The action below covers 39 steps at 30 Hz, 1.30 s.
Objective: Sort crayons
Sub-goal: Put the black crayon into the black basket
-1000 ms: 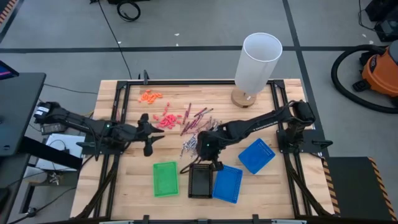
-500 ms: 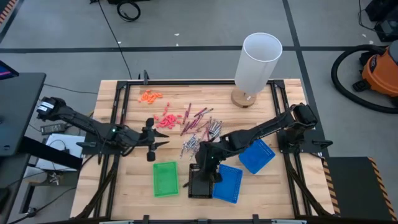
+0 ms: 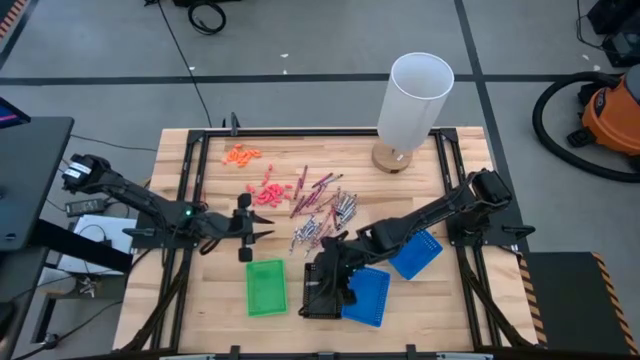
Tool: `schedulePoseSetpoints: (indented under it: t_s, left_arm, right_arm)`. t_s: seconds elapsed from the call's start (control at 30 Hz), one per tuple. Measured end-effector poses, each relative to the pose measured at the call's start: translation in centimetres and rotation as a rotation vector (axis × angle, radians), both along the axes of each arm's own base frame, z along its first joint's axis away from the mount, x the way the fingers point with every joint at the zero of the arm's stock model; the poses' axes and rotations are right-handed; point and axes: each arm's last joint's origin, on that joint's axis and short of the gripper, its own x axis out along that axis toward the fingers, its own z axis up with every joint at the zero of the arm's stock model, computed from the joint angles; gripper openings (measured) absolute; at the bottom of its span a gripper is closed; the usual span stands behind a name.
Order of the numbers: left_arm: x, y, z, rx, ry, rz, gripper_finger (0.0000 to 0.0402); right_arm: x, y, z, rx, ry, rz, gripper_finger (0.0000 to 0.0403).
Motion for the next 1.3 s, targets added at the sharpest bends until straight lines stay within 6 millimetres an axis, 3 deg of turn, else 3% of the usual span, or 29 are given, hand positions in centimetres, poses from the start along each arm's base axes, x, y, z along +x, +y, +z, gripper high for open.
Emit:
schedulePoseSetpoints:
  t_s: [0.33, 0.6, 0.83, 1.3]
  left_arm:
    - [0.3, 1.2, 0.0, 0.020, 0.004, 0.061, 0.0117]
    - [0.3, 1.3, 0.0, 0.016, 0.002, 0.067, 0.0117]
    - [0.3, 1.2, 0.0, 0.015, -0.003, 0.067, 0.0117]
    - [0.3, 1.2, 0.1, 0.013, -0.002, 0.064, 0.0117]
  right_arm:
    - [-0.8, 1.1, -0.5, -0.058, 0.031, -0.102, 0.0037]
    - [-1.8, 0.6, -3.5, -0.102, 0.044, -0.133, 0.0037]
    - [-2.1, -0.3, -5.1, -0.106, 0.049, -0.155, 0.0037]
    - [-2.0, -0.7, -5.5, -0.077, 0.033, -0.153, 0.0074]
